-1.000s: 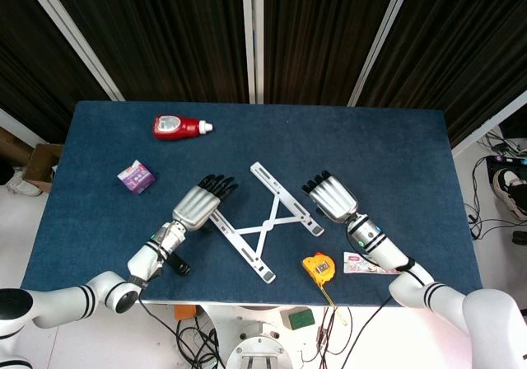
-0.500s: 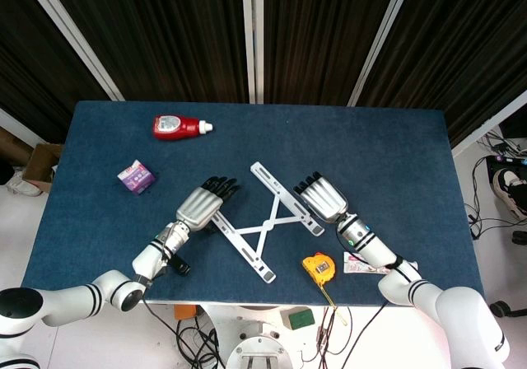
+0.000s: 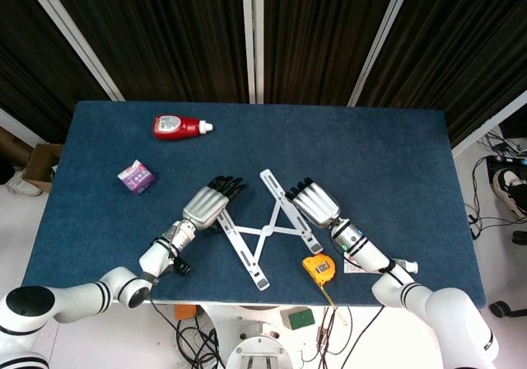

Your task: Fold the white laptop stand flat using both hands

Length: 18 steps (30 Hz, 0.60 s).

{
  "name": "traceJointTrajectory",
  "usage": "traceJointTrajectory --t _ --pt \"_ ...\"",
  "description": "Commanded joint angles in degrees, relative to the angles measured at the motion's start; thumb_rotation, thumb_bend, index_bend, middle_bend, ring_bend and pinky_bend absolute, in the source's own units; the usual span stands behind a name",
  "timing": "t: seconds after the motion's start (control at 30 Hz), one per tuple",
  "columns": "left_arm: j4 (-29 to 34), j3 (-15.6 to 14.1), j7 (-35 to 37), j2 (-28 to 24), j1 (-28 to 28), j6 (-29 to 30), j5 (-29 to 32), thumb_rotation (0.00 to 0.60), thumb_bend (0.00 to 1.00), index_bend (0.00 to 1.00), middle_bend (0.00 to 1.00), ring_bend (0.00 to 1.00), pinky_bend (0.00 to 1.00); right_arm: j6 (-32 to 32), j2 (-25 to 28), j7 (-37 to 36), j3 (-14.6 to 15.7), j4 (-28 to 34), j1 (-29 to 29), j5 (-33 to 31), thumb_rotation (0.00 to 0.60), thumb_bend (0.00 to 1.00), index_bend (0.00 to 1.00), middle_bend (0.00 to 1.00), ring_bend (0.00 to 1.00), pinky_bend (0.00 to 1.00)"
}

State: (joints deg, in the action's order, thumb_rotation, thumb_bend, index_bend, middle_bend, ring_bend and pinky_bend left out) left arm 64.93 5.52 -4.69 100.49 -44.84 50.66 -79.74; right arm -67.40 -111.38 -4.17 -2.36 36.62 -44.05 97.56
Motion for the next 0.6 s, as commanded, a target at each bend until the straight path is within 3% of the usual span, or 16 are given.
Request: traceJointTrajectory --t 0.03,0.6 --pt "-0.5 0.0 0.5 0.4 -0.2 0.0 -0.3 0.6 0.03 0.0 0.0 0.0 0.09 -0.6 -0.5 -0.3 0.3 0.2 0.3 -0.2 0.6 0.0 0.54 0.58 0.48 0.5" --pt "-4.8 1.4 4.1 3.9 -2.8 -0.4 -1.3 0.6 0.03 0.0 0.0 0.0 0.09 -2.3 -3.2 -1.1 0.9 1.7 -0.1 -0.6 0.6 0.0 0.54 0.58 0.48 0.5"
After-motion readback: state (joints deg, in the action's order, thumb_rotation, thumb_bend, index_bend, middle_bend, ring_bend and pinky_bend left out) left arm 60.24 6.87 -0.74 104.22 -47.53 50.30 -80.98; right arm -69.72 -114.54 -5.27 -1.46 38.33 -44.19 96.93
